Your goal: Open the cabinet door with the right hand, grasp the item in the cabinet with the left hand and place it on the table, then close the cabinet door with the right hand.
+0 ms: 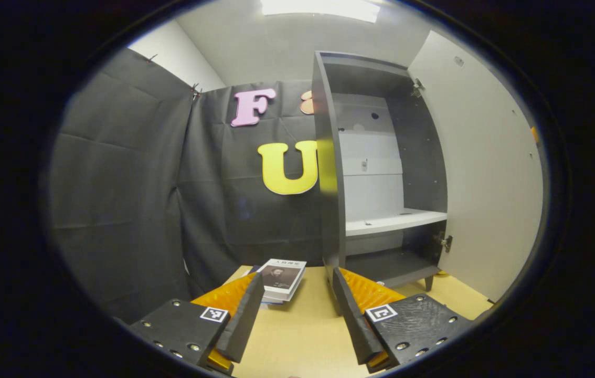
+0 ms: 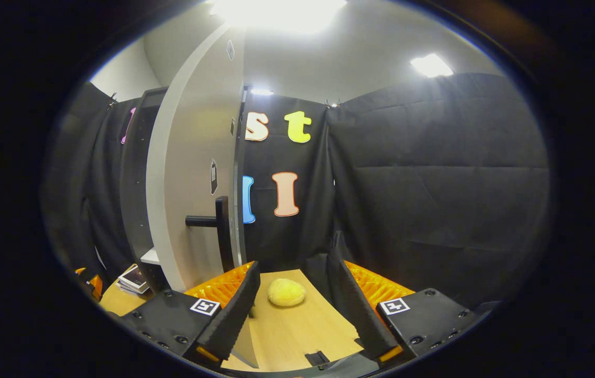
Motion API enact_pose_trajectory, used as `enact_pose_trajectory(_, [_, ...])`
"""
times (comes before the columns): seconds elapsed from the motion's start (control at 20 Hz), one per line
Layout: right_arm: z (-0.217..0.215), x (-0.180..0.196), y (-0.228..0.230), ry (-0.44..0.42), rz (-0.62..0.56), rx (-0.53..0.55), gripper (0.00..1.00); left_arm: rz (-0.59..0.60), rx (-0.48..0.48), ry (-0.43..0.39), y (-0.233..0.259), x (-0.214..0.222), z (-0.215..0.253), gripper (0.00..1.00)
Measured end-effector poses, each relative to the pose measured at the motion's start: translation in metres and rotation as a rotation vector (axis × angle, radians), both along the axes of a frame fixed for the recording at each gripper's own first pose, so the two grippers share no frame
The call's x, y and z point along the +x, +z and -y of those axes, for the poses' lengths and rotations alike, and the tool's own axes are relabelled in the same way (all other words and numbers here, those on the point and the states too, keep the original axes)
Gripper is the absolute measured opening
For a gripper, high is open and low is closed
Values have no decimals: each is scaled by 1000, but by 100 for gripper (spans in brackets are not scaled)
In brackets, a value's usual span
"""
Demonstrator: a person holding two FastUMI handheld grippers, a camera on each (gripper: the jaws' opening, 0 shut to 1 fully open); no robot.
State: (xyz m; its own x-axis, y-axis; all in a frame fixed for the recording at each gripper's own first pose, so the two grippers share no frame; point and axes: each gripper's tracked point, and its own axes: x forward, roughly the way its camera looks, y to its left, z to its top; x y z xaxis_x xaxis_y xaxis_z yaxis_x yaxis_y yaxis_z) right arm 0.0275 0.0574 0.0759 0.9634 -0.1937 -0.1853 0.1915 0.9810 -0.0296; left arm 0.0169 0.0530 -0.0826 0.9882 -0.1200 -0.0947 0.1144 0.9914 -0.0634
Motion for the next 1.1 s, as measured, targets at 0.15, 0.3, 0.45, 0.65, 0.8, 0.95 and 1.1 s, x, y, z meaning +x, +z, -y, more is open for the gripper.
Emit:
enact_pose_trajectory(0.15, [-16,-5,3,17,-1,-1,95,1,2,-4,-4,-1,-14,80])
enact_pose_trajectory(0.3, [-36,-7,4,40,-3,-7,92,-7,-11,-4,-10,-1,-28,80])
enact_pose_trajectory(0.45, [-59,-4,3,79,-5,4,92,-13,-10,3,-15,-1,-43,80])
enact_pose_trajectory(0.65, [-81,2,3,119,-5,1,90,-13,1,19,-18,-5,-63,80])
enact_pose_trajectory(0.8, [-97,10,4,150,-8,-4,90,-13,2,43,-21,-9,-79,80])
enact_pose_trajectory(0.95, [-118,11,2,191,-10,1,90,-11,-3,68,-20,-14,-94,80])
enact_pose_trajectory(1.1, [-141,13,1,243,-12,8,90,-13,-5,86,-23,-16,-105,80])
